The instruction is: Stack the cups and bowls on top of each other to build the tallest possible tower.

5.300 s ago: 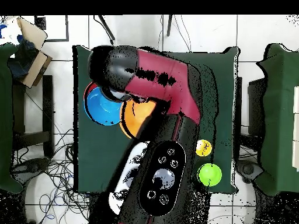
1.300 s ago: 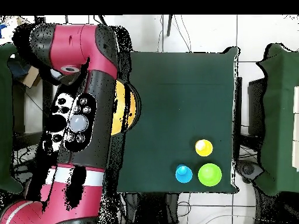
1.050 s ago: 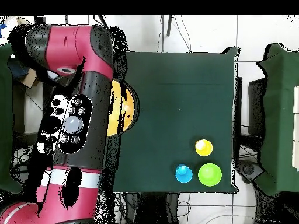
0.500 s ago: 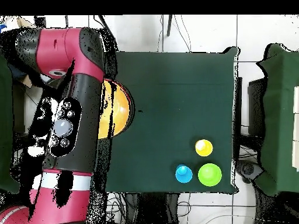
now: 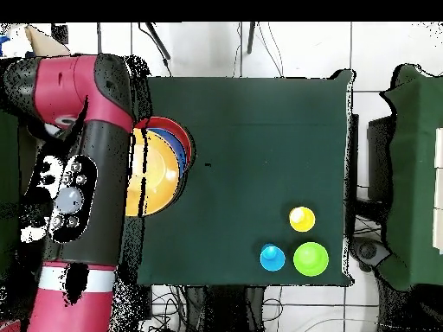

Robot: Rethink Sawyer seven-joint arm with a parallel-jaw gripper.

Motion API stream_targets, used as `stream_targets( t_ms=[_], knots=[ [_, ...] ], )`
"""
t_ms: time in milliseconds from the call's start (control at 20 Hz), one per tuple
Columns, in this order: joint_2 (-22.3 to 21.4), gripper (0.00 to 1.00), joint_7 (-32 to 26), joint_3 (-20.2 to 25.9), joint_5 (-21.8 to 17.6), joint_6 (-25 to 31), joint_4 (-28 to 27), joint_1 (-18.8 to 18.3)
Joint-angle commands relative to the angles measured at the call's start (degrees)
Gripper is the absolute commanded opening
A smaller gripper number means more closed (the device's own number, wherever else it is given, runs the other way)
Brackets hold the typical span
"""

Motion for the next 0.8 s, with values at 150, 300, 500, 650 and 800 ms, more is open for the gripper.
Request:
stream_targets(
  t_ms=[150,300,500,650,800],
  knots=[
    [-2.4,0.00,14.0,2.4,-0.6,-5.1,10.1,2.1],
    [-2.5,0.00,13.8,2.0,-1.1,-6.2,11.5,2.6],
    [-1.7,0.00,13.9,0.8,-2.0,-6.9,11.8,2.9],
    [-1.2,0.00,13.5,0.4,-2.0,-7.8,11.6,2.7],
    [-0.8,0.00,12.8,0.1,-2.1,-8.8,11.1,2.2]
  ],
)
